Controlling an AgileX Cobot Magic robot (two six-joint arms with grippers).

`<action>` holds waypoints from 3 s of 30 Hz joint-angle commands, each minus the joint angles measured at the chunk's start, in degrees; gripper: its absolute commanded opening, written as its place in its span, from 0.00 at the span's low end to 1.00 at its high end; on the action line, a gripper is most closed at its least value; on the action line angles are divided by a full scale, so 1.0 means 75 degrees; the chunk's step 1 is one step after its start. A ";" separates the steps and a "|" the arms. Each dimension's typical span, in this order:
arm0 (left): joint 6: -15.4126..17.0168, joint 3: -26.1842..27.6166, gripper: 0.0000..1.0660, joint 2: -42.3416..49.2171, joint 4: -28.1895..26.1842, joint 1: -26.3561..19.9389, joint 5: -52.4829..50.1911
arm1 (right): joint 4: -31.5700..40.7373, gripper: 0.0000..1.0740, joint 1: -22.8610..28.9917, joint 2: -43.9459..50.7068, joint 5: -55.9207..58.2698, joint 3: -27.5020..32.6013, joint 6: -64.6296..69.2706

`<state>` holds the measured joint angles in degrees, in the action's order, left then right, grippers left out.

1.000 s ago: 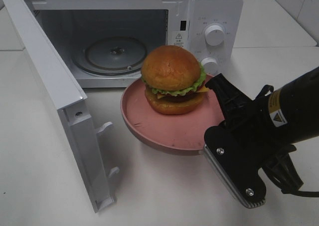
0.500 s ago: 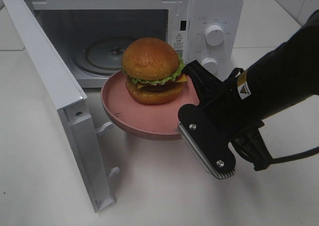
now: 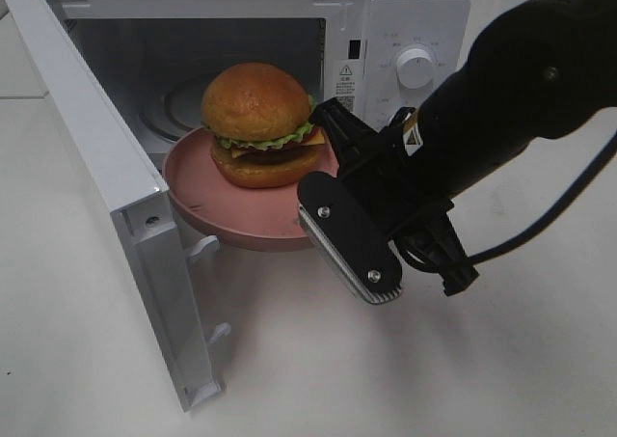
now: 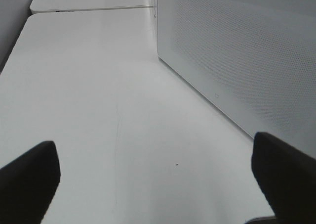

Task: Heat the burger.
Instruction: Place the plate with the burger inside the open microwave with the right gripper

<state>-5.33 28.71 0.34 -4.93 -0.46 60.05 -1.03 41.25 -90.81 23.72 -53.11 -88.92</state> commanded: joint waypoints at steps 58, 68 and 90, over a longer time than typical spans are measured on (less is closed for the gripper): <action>0.0038 -0.0031 0.92 0.0183 -0.0061 -0.0008 -0.0084 | -0.0825 0.00 -0.0069 -0.4813 0.1765 -0.6990 0.1612; 0.0038 -0.0031 0.92 0.0183 -0.0061 -0.0008 -0.0084 | -0.1070 0.00 -0.0244 -0.5172 0.1727 -0.7479 0.1872; 0.0038 -0.0031 0.92 0.0183 -0.0061 -0.0008 -0.0084 | -0.1161 0.30 -0.0428 -0.5676 0.1261 -0.7983 0.1963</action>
<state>-5.33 28.71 0.34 -4.93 -0.46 59.87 -9.63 38.27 -133.84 33.86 -112.53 -74.66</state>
